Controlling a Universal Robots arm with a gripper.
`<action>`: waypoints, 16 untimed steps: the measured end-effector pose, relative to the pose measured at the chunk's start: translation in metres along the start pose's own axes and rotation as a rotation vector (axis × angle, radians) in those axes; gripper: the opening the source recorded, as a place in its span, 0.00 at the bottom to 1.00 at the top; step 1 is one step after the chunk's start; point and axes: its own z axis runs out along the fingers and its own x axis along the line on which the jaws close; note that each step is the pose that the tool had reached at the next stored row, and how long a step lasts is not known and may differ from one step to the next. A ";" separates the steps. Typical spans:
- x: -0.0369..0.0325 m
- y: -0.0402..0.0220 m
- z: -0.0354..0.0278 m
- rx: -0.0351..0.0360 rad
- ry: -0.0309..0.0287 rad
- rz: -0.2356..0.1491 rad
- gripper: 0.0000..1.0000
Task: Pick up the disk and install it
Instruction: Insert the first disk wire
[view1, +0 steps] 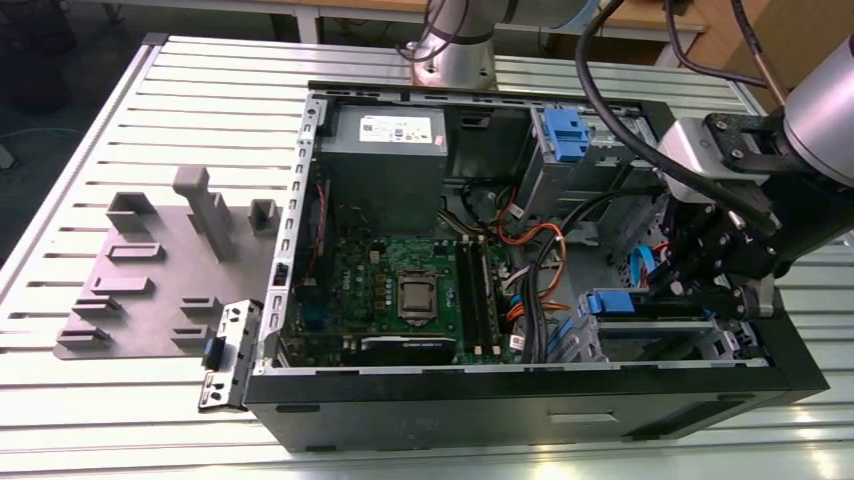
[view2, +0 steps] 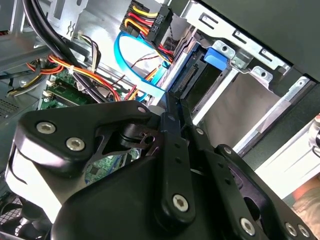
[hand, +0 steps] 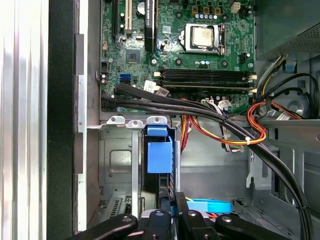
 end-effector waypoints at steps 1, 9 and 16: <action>0.0000 0.0000 0.0001 0.0000 0.0001 0.000 0.16; 0.0003 0.0000 0.0028 0.0000 0.0002 0.000 0.16; 0.0005 -0.0001 0.0046 0.0000 0.0004 0.000 0.16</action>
